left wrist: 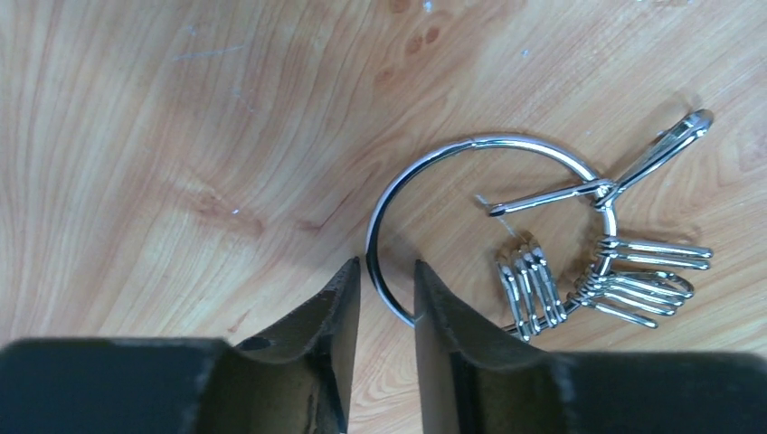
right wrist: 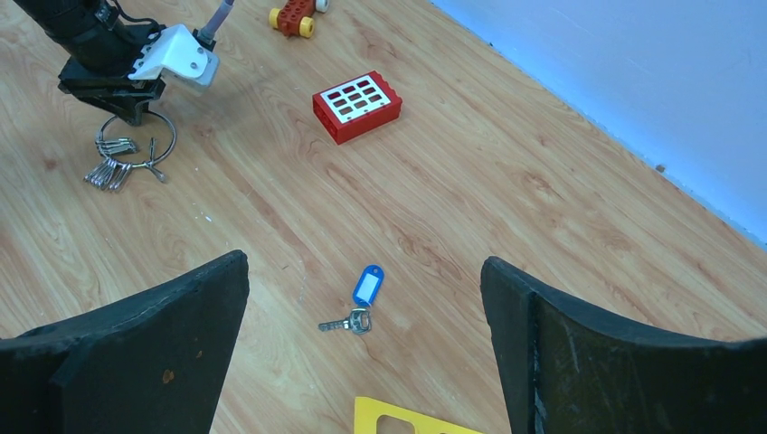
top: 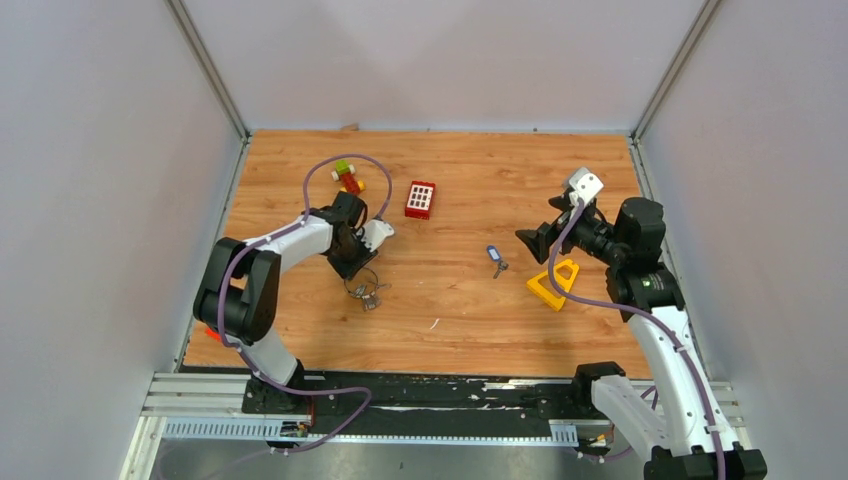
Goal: Put the keys on the keyring
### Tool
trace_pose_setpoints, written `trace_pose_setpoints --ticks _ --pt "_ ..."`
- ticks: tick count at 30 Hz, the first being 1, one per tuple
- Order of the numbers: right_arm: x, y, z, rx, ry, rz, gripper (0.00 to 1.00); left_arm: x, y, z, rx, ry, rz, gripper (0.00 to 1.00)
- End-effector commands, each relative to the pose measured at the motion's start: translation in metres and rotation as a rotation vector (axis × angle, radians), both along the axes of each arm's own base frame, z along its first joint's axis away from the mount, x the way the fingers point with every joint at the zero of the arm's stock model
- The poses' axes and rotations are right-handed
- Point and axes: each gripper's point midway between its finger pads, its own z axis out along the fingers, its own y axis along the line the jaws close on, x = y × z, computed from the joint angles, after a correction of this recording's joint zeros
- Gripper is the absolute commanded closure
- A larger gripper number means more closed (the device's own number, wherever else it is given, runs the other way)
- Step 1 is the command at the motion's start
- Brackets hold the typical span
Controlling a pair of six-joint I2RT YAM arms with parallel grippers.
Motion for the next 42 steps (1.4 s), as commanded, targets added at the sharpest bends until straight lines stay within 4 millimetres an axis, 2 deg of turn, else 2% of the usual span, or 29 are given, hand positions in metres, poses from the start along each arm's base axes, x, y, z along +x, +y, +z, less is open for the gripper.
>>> trace_pose_setpoints --ticks 1,5,8,10,14,19,22,26,30,34,42 --pt "-0.003 0.003 0.000 -0.006 -0.014 0.028 0.00 0.001 -0.009 -0.004 -0.024 0.011 0.026 0.69" --pt "-0.003 0.003 0.000 -0.006 -0.014 0.027 0.00 0.000 -0.013 -0.008 -0.038 0.031 0.043 0.89" --pt "-0.003 0.004 0.000 -0.003 -0.012 0.029 0.00 0.007 -0.018 -0.002 -0.061 0.015 0.058 0.97" --pt "-0.004 0.005 0.000 0.000 -0.011 0.035 0.00 0.014 -0.024 0.006 -0.088 -0.003 0.065 1.00" --pt "-0.003 0.008 -0.002 0.015 0.006 0.047 0.00 0.026 -0.040 0.024 -0.162 -0.028 0.076 1.00" --pt "0.000 0.022 -0.003 0.056 0.052 0.111 0.00 0.036 -0.068 0.053 -0.315 -0.059 0.059 1.00" --pt "0.000 0.043 -0.007 0.067 0.082 0.211 0.00 0.039 -0.088 0.074 -0.436 -0.093 0.032 1.00" --pt "0.000 0.076 -0.019 0.065 0.136 0.346 0.00 0.033 -0.114 0.104 -0.617 -0.107 -0.004 1.00" --pt "-0.013 0.116 -0.035 0.031 0.165 0.501 0.03 0.027 -0.132 0.139 -0.769 -0.132 -0.020 1.00" --pt "-0.025 0.146 -0.045 0.030 0.194 0.628 0.11 0.017 -0.143 0.173 -0.888 -0.153 -0.044 1.00" --pt "-0.040 0.176 -0.055 0.013 0.196 0.781 0.18 -0.005 -0.151 0.218 -1.026 -0.237 -0.069 1.00"
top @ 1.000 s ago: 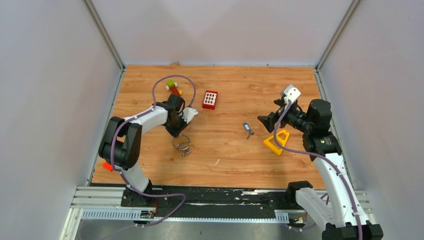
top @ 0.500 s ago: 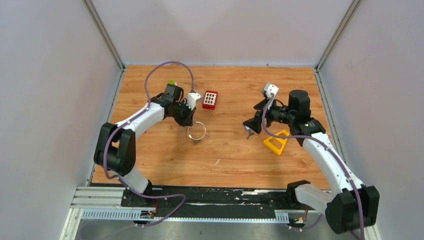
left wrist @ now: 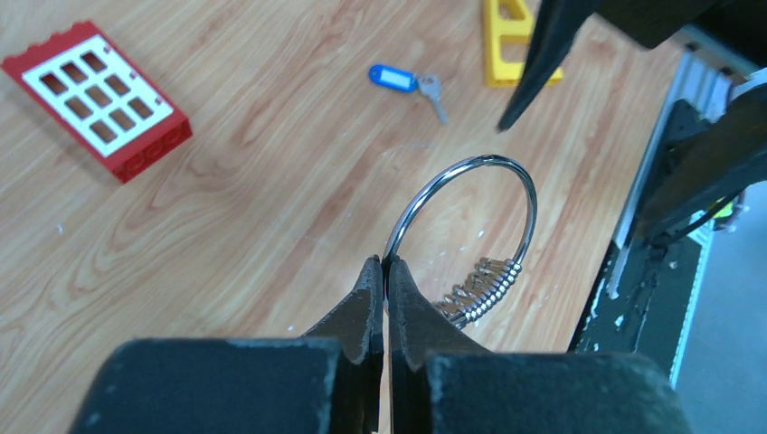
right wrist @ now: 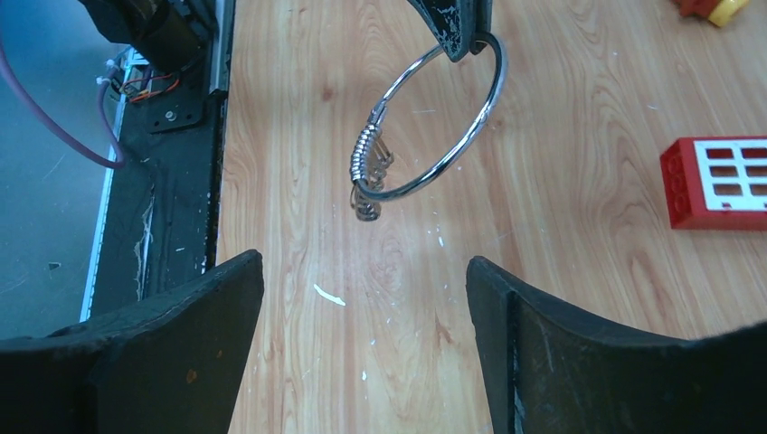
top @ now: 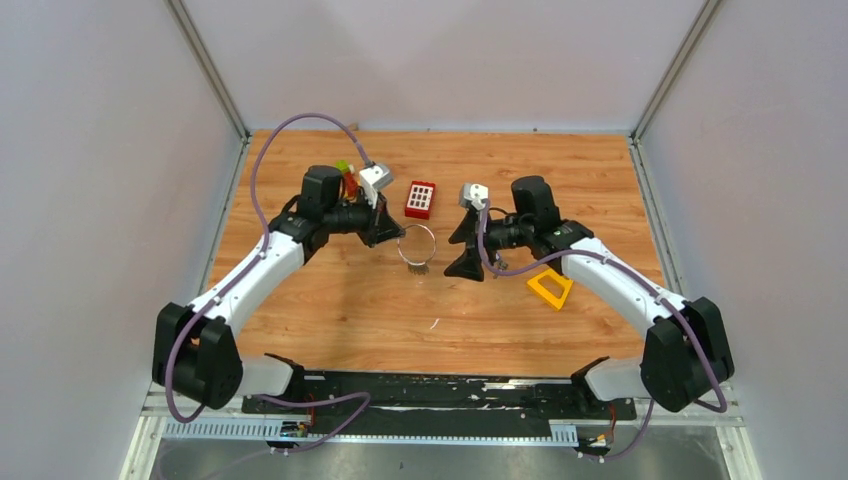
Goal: Put the keys on the keyring
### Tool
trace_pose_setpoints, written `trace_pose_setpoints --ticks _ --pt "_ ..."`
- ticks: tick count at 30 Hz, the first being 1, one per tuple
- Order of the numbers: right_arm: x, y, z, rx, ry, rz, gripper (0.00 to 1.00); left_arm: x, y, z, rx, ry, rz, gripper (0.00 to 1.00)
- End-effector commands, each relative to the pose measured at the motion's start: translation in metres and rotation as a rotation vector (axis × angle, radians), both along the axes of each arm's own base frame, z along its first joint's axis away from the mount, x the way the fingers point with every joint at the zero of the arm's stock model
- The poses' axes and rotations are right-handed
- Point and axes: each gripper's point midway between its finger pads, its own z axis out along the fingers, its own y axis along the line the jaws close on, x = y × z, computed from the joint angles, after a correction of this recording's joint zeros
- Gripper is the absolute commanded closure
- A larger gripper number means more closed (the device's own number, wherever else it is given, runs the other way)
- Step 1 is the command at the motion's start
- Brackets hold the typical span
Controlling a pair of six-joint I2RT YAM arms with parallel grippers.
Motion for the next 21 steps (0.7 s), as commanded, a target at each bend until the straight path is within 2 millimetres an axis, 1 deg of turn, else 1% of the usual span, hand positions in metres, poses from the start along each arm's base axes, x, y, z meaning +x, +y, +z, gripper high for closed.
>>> trace_pose_setpoints --ticks 1,5,8,12,14,18,21 --pt "-0.005 0.021 0.025 0.064 -0.111 0.114 0.19 -0.012 -0.015 0.047 -0.141 -0.082 -0.027 1.00" --pt "-0.005 0.027 0.023 0.075 -0.118 0.124 0.22 -0.016 -0.018 0.067 -0.206 -0.083 -0.012 1.00" --pt "-0.009 0.030 0.027 0.099 -0.114 0.144 0.24 -0.017 -0.019 0.075 -0.246 -0.075 0.009 1.00" --pt "-0.016 0.035 0.031 0.109 -0.140 0.156 0.30 -0.019 -0.019 0.082 -0.283 -0.066 0.023 1.00" --pt "-0.015 0.037 0.030 0.104 -0.142 0.149 0.36 -0.021 -0.020 0.082 -0.289 -0.058 0.020 1.00" --pt "-0.016 0.041 0.030 0.100 -0.138 0.151 0.54 -0.024 -0.018 0.080 -0.288 -0.064 0.020 1.00" --pt "-0.016 0.040 0.030 0.087 -0.154 0.142 0.65 -0.025 -0.016 0.080 -0.277 -0.079 0.025 1.00"
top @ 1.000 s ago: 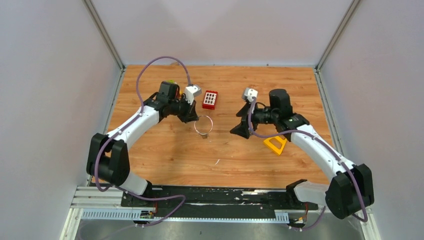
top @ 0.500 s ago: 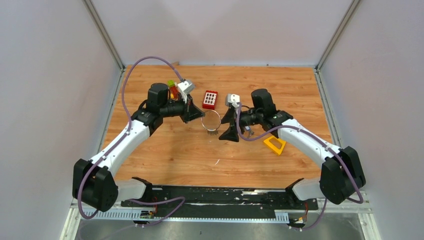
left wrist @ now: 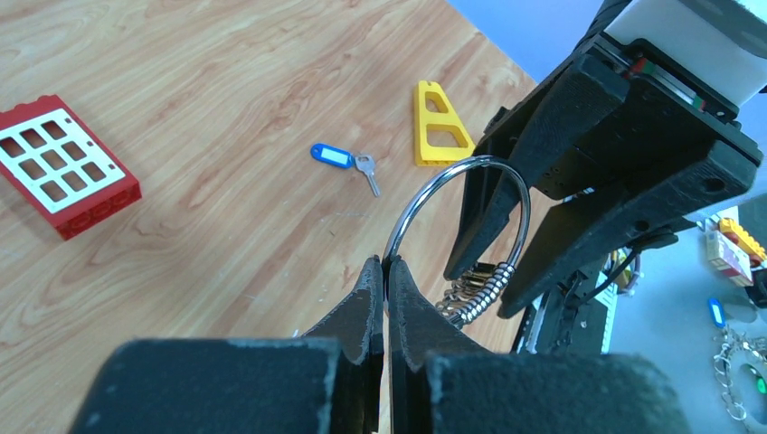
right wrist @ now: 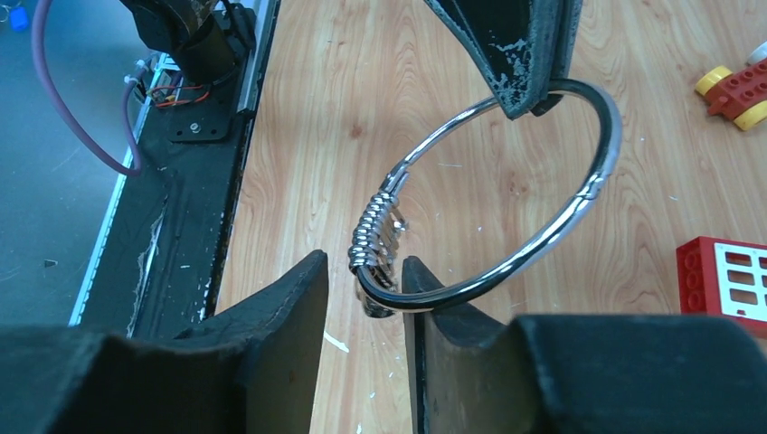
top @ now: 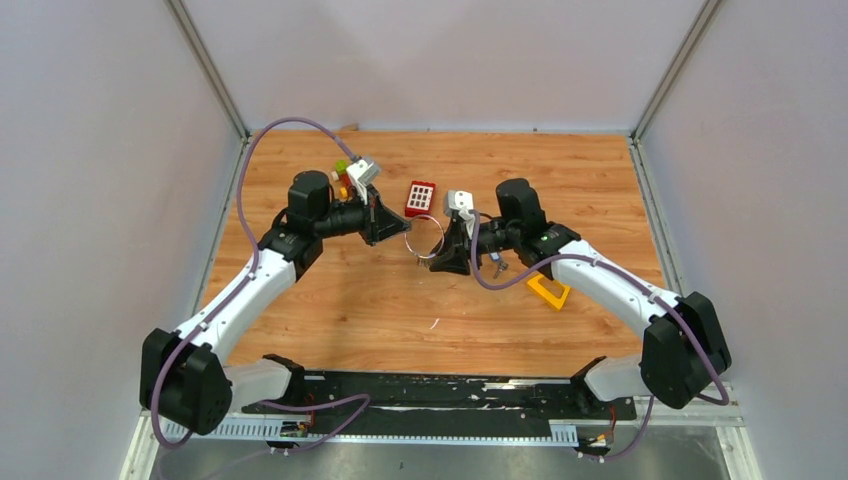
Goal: Put the keys on the keyring
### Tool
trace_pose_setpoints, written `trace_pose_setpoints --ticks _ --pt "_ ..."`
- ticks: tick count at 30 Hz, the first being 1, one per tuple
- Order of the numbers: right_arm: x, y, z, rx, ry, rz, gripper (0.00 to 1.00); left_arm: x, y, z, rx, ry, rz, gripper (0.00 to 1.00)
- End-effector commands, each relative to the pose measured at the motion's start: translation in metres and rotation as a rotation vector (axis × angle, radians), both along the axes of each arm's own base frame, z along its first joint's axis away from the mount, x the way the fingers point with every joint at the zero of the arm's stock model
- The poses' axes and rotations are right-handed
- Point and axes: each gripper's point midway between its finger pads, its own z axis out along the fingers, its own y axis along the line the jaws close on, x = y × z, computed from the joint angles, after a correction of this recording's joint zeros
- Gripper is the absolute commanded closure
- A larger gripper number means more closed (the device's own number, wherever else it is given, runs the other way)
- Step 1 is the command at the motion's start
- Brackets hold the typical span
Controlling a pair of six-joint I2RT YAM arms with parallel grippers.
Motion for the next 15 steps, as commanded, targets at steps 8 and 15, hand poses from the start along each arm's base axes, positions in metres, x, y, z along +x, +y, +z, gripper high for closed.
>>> trace_pose_setpoints --ticks 8,15 --pt "0.0043 -0.0051 0.0155 -0.009 -0.143 -0.017 0.74 -0.0056 0.0044 0.0231 -0.020 -0.101 0.010 1.00" --pt "0.0046 -0.0053 0.0158 -0.011 -0.142 -0.017 0.84 -0.0037 0.0038 0.0182 -0.012 -0.093 0.009 1.00"
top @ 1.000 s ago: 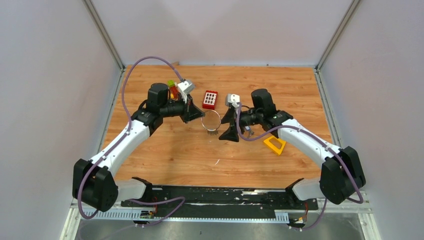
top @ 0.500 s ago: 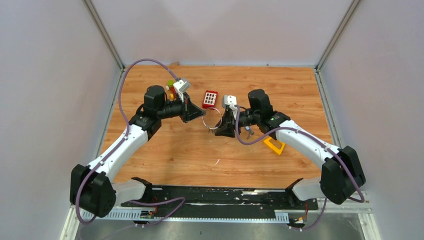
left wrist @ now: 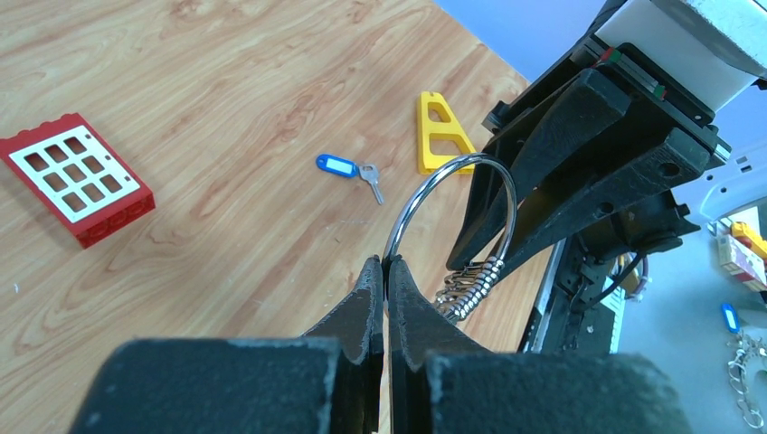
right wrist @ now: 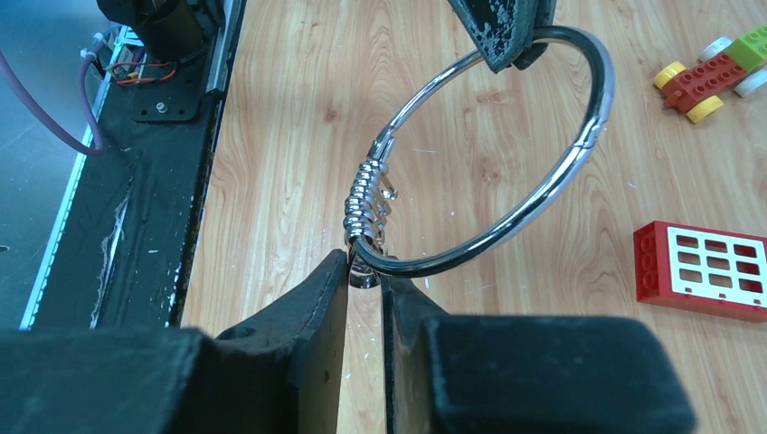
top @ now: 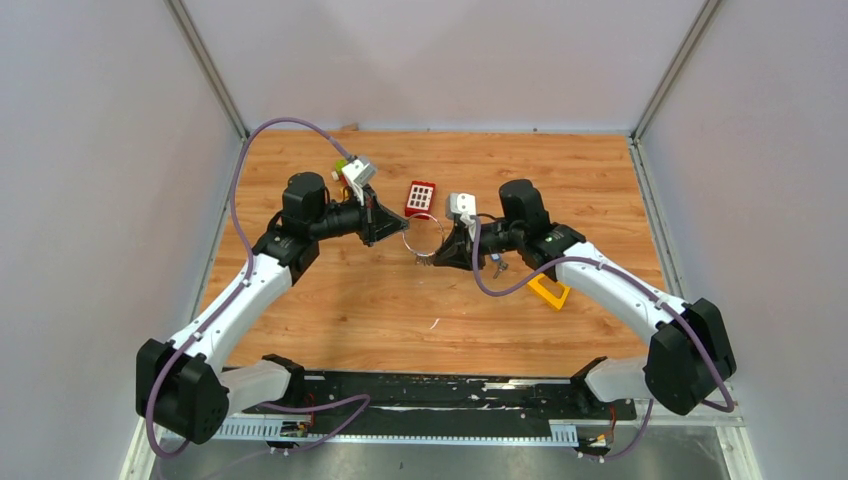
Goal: Put the keys on the keyring
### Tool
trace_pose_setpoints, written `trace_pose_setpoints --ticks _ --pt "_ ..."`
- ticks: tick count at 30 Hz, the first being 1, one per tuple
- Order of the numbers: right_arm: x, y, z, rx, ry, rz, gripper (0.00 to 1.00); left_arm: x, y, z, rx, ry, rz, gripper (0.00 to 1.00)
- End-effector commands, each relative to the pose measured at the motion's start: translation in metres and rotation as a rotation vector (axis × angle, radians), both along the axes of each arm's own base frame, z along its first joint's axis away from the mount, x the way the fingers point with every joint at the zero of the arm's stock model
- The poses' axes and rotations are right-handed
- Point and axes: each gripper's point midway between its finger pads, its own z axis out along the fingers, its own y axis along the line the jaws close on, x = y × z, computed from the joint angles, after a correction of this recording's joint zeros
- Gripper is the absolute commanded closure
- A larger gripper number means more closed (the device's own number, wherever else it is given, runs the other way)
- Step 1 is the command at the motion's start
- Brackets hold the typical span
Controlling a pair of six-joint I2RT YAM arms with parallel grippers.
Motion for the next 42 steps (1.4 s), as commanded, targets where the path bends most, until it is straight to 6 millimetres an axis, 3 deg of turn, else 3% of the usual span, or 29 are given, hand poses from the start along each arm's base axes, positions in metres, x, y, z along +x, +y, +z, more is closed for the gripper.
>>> trace_pose_setpoints --ticks 1,9,32,42 --pt "0.000 0.001 0.017 0.023 -0.065 0.013 0.86 0.001 -0.001 0.008 -0.005 -0.052 -0.004 1.00" --pt "0.002 -0.004 0.012 -0.011 -0.088 0.007 1.00 0.005 0.001 0.006 0.010 -0.070 0.007 1.00" --pt "0.002 -0.011 0.006 -0.089 -0.096 0.011 0.97 0.004 0.007 -0.026 0.126 -0.116 -0.033 1.00" --pt "0.002 -0.010 0.003 -0.097 -0.080 0.023 0.94 -0.001 0.002 -0.021 0.086 -0.113 -0.066 1.00"
